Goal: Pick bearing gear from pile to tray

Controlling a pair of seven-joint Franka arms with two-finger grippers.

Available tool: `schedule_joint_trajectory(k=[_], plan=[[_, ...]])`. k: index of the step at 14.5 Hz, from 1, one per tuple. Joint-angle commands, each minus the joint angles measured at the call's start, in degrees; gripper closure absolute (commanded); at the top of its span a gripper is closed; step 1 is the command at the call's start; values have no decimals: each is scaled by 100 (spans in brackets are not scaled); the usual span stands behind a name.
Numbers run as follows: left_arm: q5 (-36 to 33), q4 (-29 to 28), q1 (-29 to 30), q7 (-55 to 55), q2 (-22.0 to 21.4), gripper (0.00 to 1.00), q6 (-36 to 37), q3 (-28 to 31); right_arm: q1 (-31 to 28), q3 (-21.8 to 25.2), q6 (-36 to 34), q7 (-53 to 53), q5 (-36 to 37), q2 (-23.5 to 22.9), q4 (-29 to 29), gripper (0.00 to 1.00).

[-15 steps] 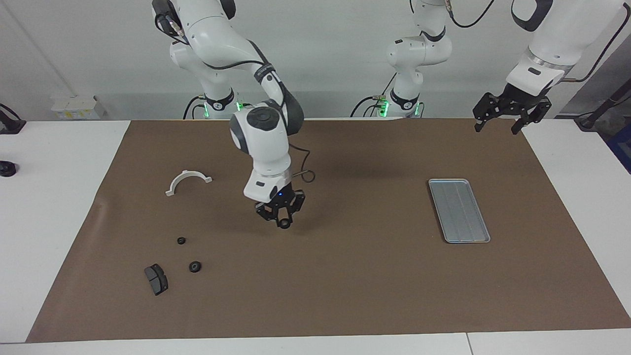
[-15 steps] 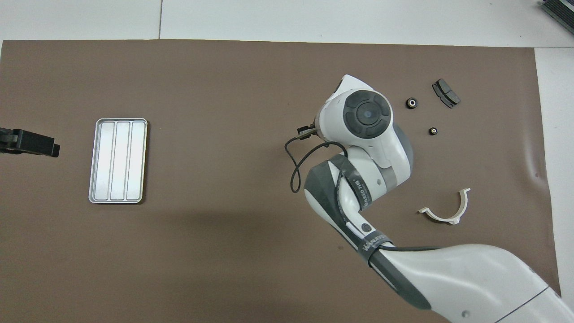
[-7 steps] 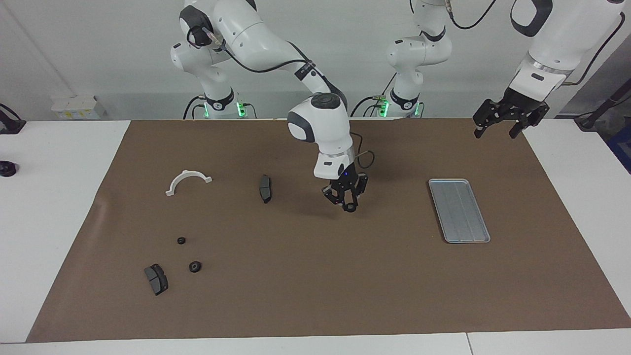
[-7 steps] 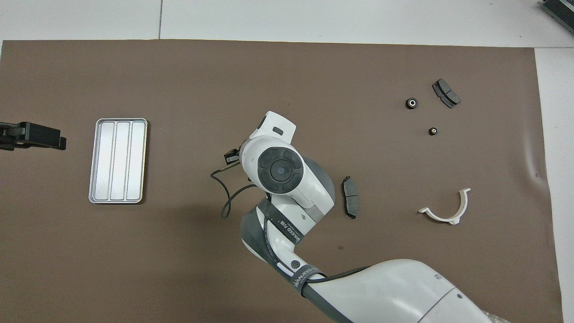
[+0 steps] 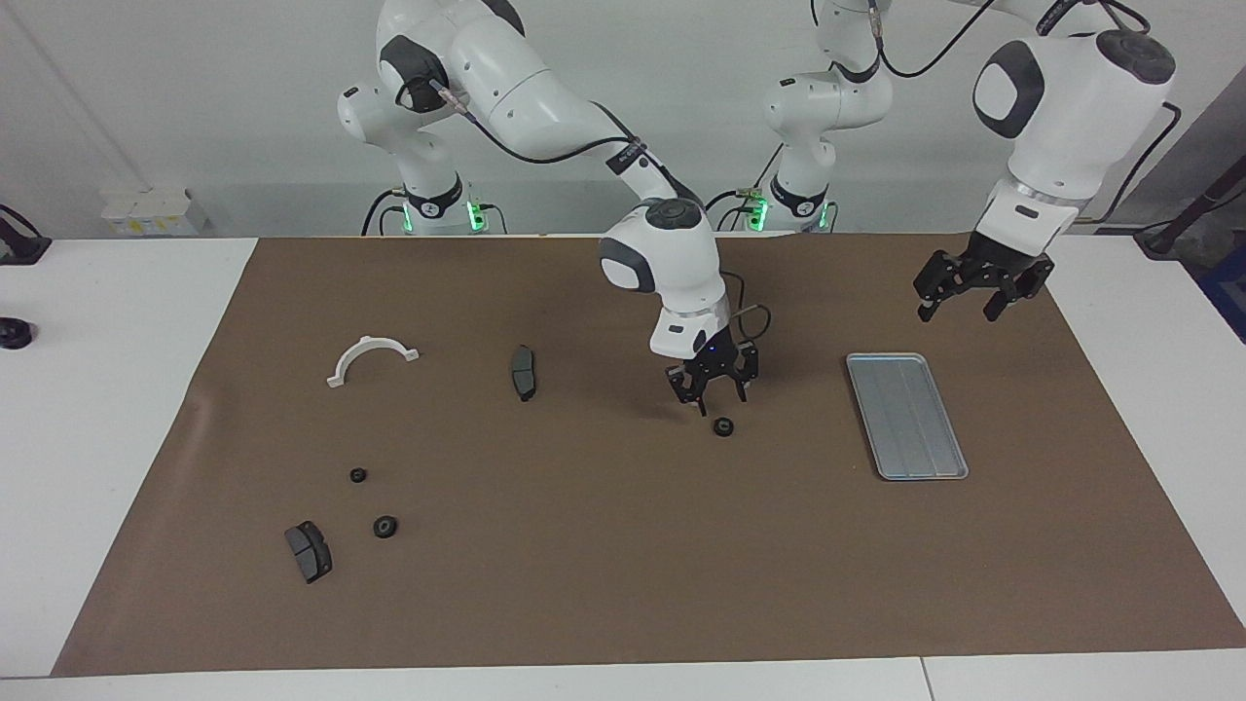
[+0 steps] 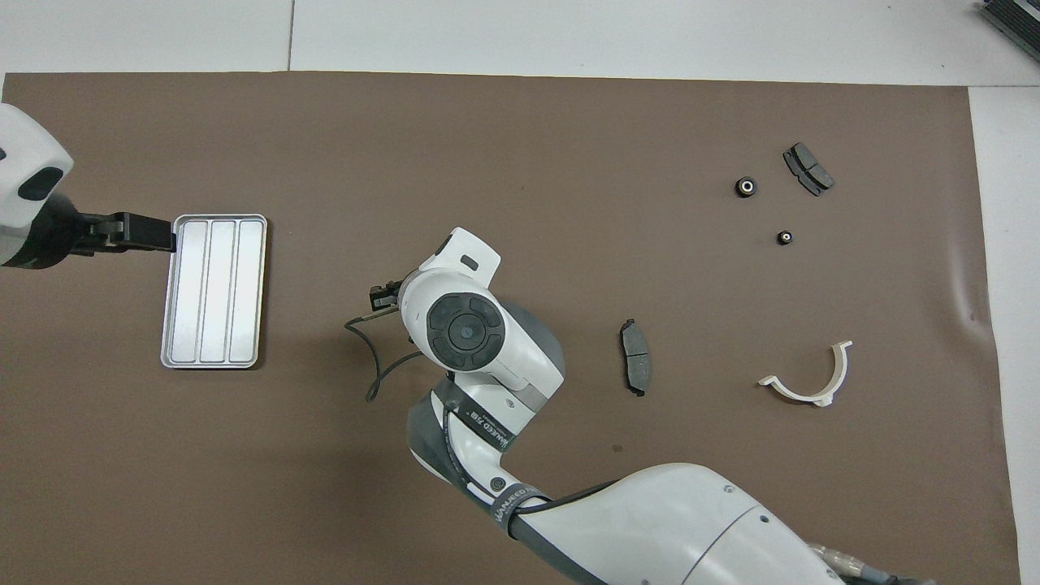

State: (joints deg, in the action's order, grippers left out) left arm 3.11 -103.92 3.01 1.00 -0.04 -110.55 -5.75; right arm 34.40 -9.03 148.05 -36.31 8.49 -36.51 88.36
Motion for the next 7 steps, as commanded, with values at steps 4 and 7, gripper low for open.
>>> schedule_joint_trajectory(k=[4,7], plan=[[-3,-592,-1020,2023,610,0,-1606,57,-661,42,-863,158,416,127,-407,3],[-12,-805,-1521,2666,828,0,-1900,57,-1337,42,-1347,938,390,250,-407,3]])
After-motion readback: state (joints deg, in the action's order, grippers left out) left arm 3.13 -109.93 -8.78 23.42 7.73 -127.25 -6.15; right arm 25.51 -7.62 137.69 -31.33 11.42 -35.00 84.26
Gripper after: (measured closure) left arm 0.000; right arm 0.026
